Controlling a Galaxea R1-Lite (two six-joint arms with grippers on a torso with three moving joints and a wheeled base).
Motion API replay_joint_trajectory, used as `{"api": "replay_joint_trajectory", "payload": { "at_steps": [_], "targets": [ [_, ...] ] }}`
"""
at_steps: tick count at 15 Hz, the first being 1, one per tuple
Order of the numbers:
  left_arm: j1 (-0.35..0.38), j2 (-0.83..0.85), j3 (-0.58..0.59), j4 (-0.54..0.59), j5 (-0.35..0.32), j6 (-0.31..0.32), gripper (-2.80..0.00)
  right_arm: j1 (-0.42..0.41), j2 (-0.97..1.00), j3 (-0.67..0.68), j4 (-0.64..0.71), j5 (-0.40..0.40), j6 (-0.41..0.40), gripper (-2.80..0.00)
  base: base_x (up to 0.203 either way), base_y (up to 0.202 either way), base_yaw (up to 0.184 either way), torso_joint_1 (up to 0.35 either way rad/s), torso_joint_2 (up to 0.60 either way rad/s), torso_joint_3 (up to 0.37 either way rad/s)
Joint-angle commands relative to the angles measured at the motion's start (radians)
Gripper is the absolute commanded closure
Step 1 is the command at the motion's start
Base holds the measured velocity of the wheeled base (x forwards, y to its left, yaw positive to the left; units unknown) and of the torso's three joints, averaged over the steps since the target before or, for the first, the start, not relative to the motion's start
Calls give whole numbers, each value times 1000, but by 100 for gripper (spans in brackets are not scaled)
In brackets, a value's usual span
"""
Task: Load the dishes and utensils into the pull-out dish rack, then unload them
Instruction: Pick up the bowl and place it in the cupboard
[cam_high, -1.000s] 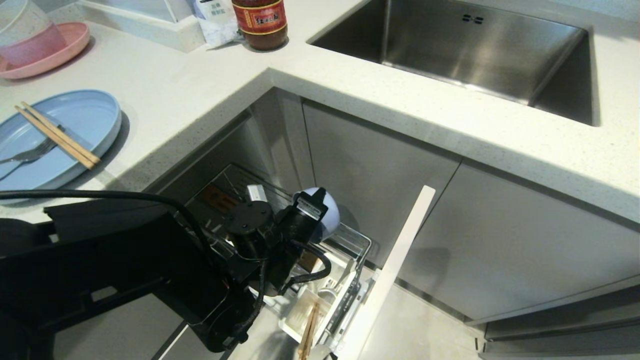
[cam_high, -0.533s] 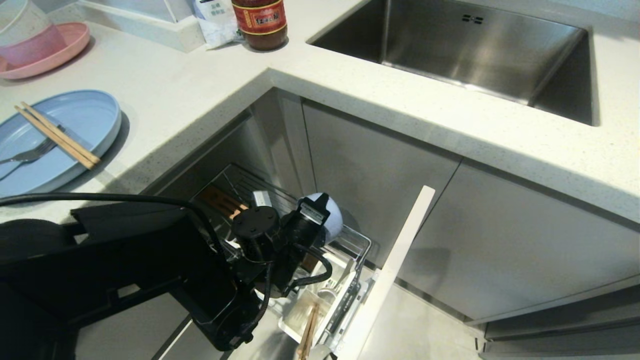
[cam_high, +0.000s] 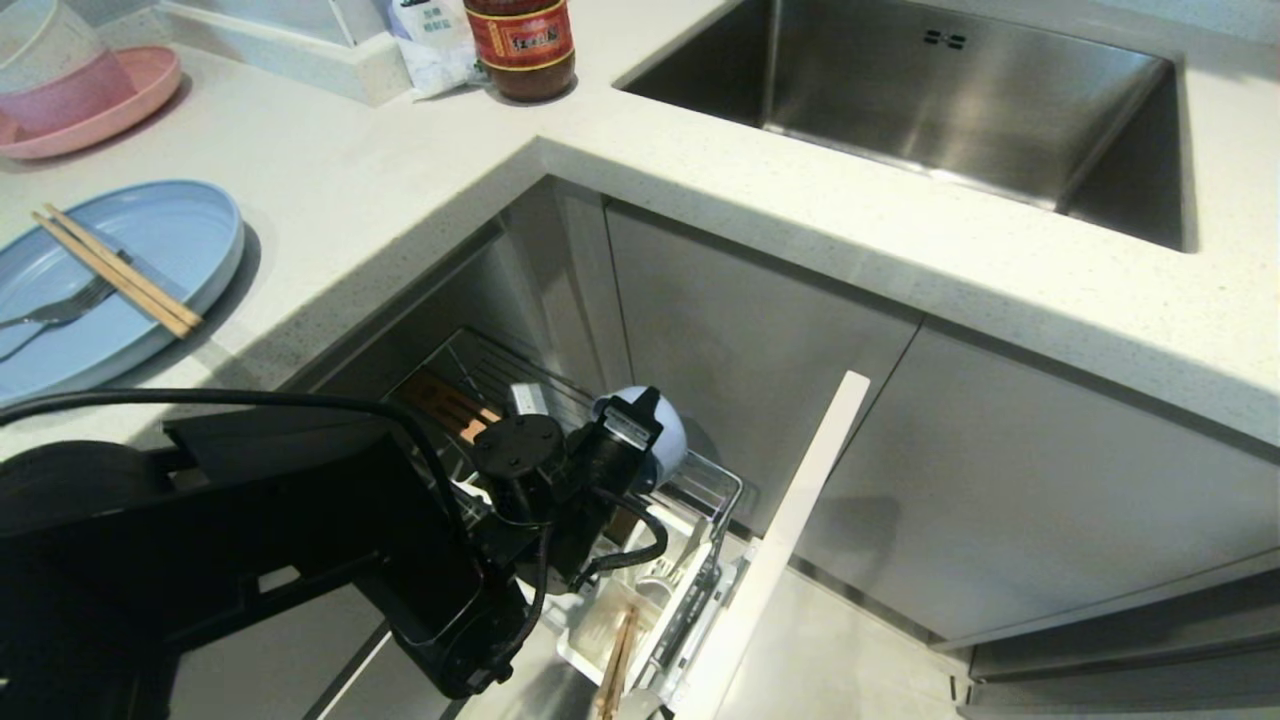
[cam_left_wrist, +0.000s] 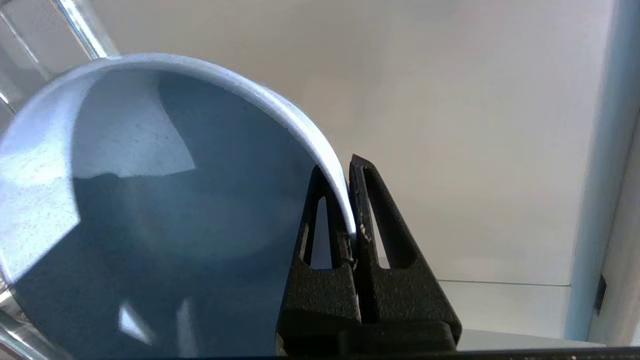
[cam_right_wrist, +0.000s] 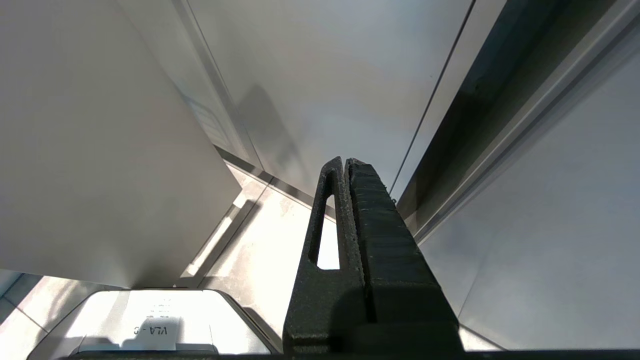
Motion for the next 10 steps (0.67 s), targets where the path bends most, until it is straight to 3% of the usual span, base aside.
{"api": "replay_joint_trajectory", "payload": {
  "at_steps": [1,10],
  "targets": [
    [0,20,0,-4,4,-6,0,0,-4,2,0,0,0,0,0,0,0,0,0,0],
    [-1,23,9,-4,9,-5,0,1,-4,2,0,0,0,0,0,0,0,0,0,0]
  ]
}}
